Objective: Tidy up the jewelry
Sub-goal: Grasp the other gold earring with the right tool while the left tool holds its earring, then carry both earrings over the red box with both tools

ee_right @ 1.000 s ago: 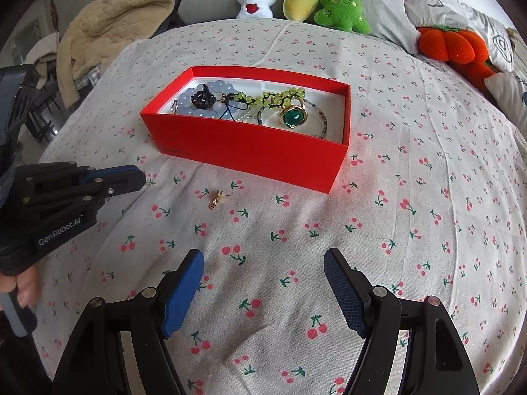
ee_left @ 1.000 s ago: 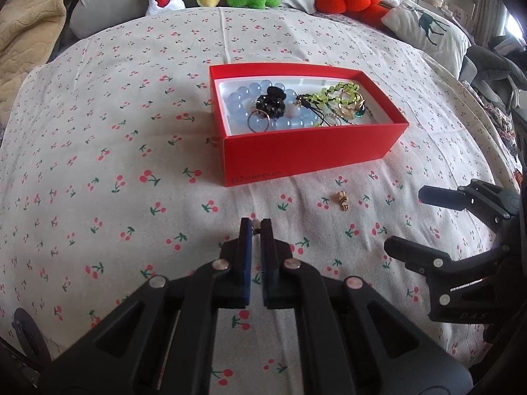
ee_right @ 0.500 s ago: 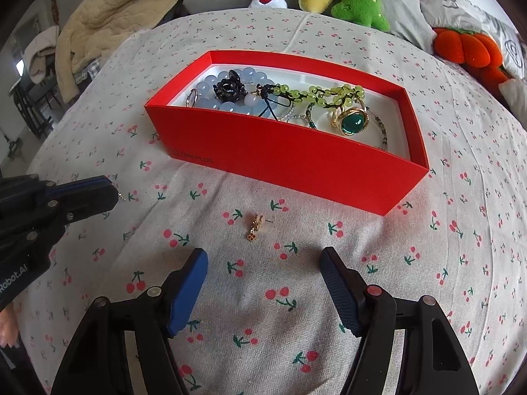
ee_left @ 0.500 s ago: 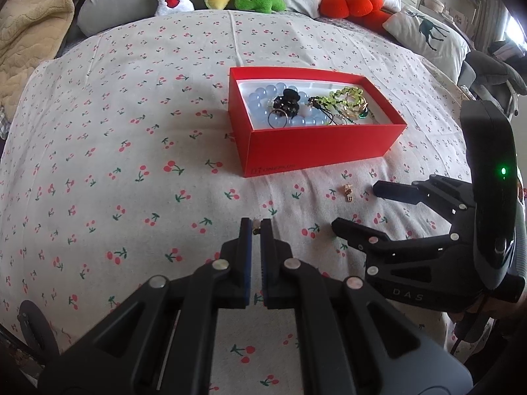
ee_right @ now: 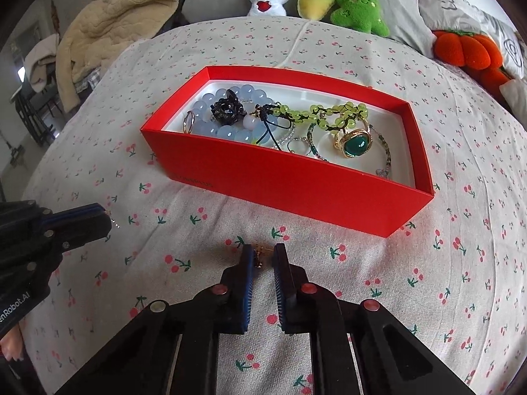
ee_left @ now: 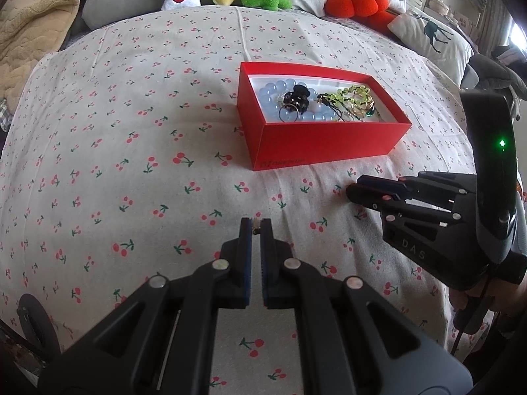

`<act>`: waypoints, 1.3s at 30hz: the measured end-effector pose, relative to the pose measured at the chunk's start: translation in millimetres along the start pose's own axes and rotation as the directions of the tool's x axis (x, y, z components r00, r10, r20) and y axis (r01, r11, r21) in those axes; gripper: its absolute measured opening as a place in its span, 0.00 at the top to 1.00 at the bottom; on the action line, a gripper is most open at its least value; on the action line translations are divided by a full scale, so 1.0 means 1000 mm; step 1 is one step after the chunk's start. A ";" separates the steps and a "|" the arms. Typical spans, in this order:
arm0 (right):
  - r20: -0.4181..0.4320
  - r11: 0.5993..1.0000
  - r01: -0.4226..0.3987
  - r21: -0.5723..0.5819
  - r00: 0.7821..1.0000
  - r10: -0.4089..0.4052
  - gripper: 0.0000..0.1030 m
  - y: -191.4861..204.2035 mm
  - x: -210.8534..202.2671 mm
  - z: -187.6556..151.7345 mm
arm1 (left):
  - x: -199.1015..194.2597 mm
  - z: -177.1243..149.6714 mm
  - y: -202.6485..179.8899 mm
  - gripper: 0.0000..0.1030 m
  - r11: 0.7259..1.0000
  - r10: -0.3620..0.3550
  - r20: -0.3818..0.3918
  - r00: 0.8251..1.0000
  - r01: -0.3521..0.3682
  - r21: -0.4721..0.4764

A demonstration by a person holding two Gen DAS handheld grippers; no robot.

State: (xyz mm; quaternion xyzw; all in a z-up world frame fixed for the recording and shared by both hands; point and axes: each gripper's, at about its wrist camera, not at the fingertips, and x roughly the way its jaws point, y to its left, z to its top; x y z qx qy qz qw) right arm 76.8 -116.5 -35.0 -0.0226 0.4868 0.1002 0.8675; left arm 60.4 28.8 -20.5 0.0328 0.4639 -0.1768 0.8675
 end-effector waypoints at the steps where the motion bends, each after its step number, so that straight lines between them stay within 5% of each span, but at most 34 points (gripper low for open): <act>1: 0.001 1.000 0.000 0.001 1.000 0.000 0.88 -0.001 -0.001 0.000 | 0.000 0.000 0.001 0.95 1.000 0.000 0.000 1.000 0.000 -0.003; 14: 0.003 0.999 0.018 0.041 1.000 -0.018 0.88 -0.017 -0.029 0.001 | -0.010 0.006 0.003 0.95 1.000 -0.001 0.018 1.000 0.002 -0.020; 39: 0.157 0.982 -0.029 0.187 0.988 -0.001 0.88 -0.065 -0.077 0.044 | -0.018 0.067 -0.029 0.95 0.997 -0.067 0.113 0.991 0.071 -0.030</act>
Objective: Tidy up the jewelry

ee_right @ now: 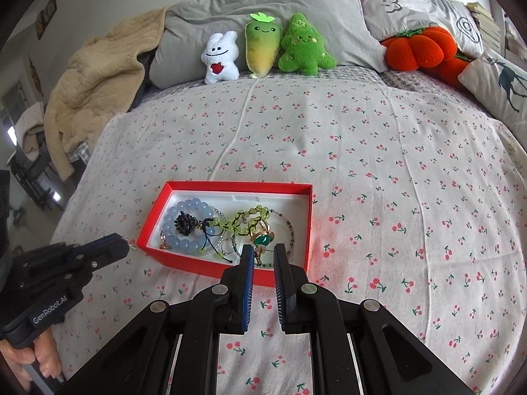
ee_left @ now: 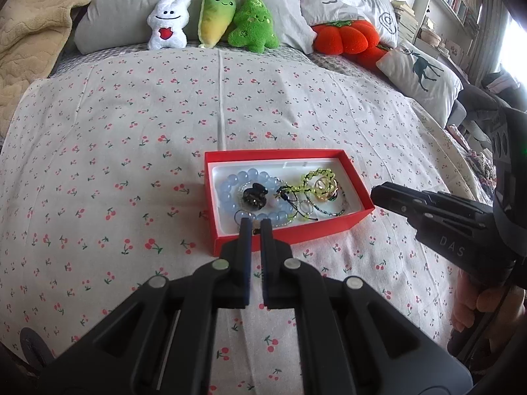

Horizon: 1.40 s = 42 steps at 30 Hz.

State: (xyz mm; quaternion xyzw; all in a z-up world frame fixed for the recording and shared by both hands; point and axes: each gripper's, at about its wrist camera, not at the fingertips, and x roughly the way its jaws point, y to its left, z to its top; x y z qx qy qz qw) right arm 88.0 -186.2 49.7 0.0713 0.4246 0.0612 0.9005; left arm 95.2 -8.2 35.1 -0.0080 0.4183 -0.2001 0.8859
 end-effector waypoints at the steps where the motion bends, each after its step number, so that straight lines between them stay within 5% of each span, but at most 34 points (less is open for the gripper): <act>1: 0.001 1.000 -0.004 0.002 1.000 0.004 0.88 0.000 0.001 0.002 | 0.003 0.002 -0.002 0.95 1.000 -0.003 -0.001 1.000 0.003 0.001; 12: -0.038 1.000 -0.008 0.004 0.999 0.008 0.88 -0.002 0.022 0.003 | 0.038 0.014 -0.004 0.93 0.999 -0.028 -0.021 0.999 0.027 -0.020; 15: -0.043 1.000 -0.007 0.000 0.999 0.007 0.88 -0.002 0.024 0.002 | 0.039 0.013 -0.002 0.80 0.999 -0.028 -0.030 0.999 0.027 -0.036; 28: -0.059 1.000 0.012 -0.009 0.998 -0.012 0.88 0.000 0.035 0.002 | 0.017 0.000 0.009 0.53 0.999 0.038 -0.048 0.998 -0.039 -0.024; 35: -0.042 1.000 -0.006 0.003 0.999 0.006 0.82 0.001 0.026 0.003 | 0.008 -0.012 0.020 0.27 0.994 0.088 -0.063 0.994 -0.091 -0.061; 38: -0.028 1.000 0.001 0.012 1.000 0.000 0.67 -0.002 0.017 0.001 | 0.004 -0.016 0.020 0.20 0.991 0.114 -0.075 0.991 -0.118 -0.055; 40: 0.005 1.000 0.009 0.025 1.000 -0.010 0.39 -0.004 0.007 -0.001 | 0.002 -0.020 0.020 0.19 0.989 0.133 -0.083 0.988 -0.138 -0.052; 42: 0.012 1.000 0.013 0.024 1.000 -0.014 0.38 -0.006 -0.001 -0.002 | 0.000 -0.024 0.021 0.17 0.986 0.152 -0.098 0.984 -0.158 -0.058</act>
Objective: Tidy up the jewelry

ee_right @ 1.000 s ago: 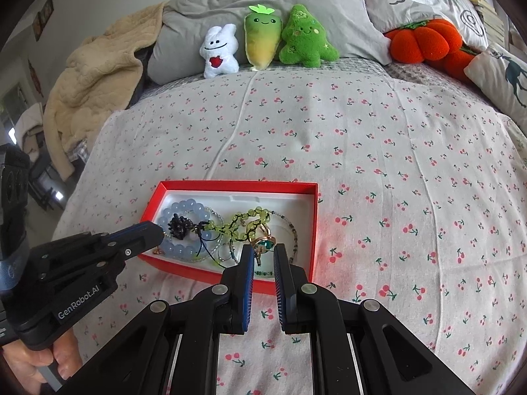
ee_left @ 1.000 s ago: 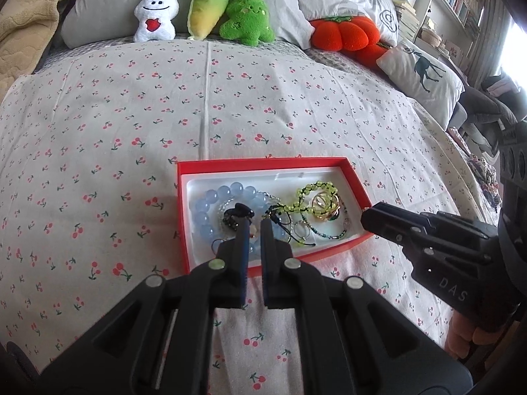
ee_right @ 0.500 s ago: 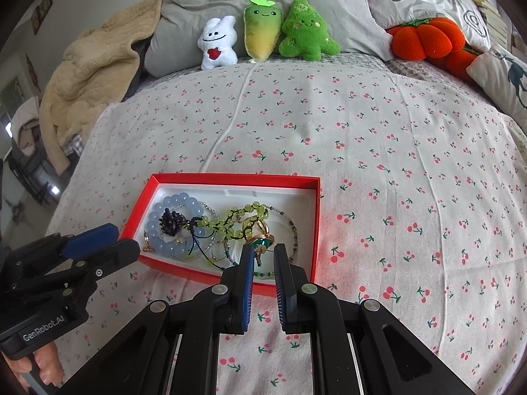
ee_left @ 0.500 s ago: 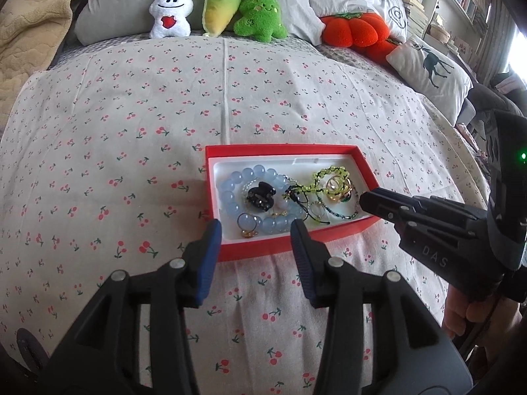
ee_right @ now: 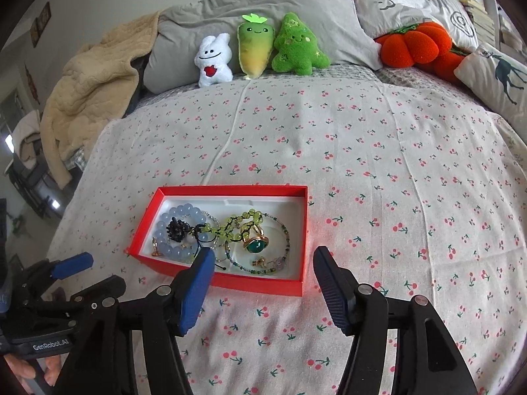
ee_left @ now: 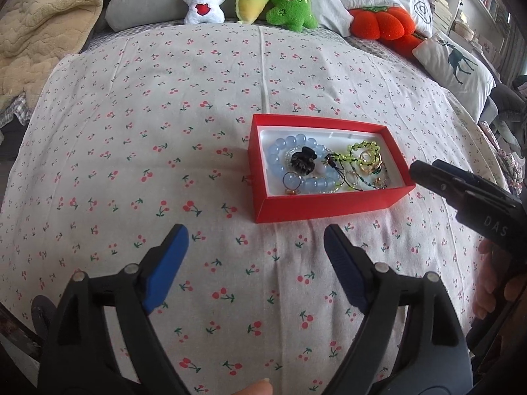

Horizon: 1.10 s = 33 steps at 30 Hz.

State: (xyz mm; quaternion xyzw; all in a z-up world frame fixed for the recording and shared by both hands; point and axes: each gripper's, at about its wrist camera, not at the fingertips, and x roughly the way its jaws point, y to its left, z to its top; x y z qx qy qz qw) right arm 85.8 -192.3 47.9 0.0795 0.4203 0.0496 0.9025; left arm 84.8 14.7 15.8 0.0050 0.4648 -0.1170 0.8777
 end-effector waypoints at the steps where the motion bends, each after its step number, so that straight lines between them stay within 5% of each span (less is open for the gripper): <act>1: 0.001 1.000 0.002 0.005 1.000 -0.002 0.38 -0.001 -0.004 -0.001 | 0.000 -0.002 0.001 0.16 1.000 0.004 -0.012 1.000 -0.004 -0.008; 6: -0.004 0.997 0.052 0.048 0.999 -0.052 0.32 -0.008 -0.022 -0.015 | 0.002 -0.018 0.005 0.01 1.000 0.017 -0.082 0.996 -0.019 -0.023; 15: -0.028 0.995 0.101 0.007 0.994 -0.101 0.15 0.012 -0.042 -0.049 | -0.008 -0.048 0.004 0.01 0.986 0.165 -0.105 0.981 -0.164 0.018; 33: -0.095 0.981 0.193 -0.002 0.977 -0.192 0.11 0.014 -0.027 -0.073 | -0.017 -0.067 -0.003 0.01 0.991 0.135 -0.058 0.989 -0.136 -0.013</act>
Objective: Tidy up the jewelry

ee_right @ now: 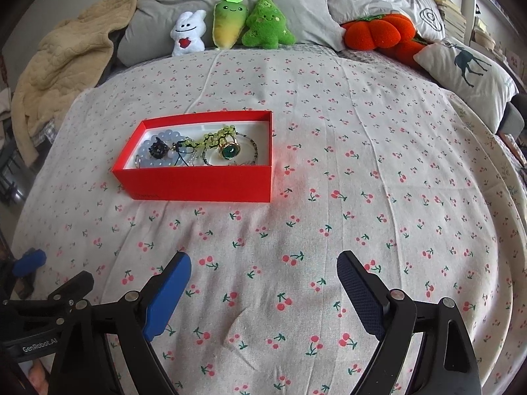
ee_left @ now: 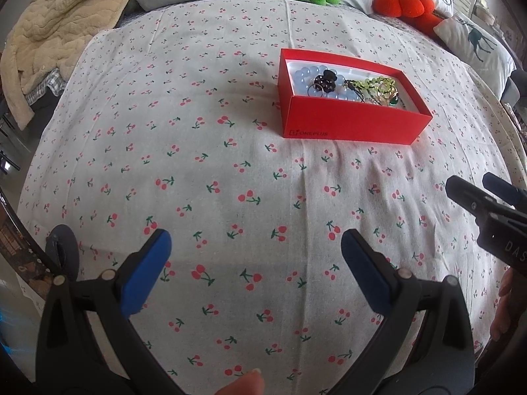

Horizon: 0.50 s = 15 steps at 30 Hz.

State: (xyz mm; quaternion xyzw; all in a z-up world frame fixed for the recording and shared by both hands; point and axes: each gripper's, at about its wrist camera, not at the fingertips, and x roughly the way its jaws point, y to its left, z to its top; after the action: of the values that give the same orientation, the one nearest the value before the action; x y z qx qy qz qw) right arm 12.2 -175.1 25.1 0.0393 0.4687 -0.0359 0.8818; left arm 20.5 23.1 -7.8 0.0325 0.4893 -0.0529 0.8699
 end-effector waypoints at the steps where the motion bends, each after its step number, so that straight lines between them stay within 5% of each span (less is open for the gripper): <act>1: -0.007 1.000 -0.003 0.003 1.000 0.003 0.11 -0.001 0.001 0.000 | 0.000 0.000 -0.001 0.01 1.000 0.000 0.004 1.000 0.000 0.005; 15: -0.038 1.000 -0.017 0.006 0.999 0.017 0.11 0.001 0.008 -0.005 | 0.002 0.000 -0.010 0.01 1.000 -0.010 0.010 1.000 0.009 0.021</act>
State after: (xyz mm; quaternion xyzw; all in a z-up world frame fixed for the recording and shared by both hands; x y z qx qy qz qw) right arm 12.2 -173.5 15.6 0.0466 0.4850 -0.0288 0.8728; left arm 20.0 12.9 -9.5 0.0391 0.4845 -0.0623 0.8717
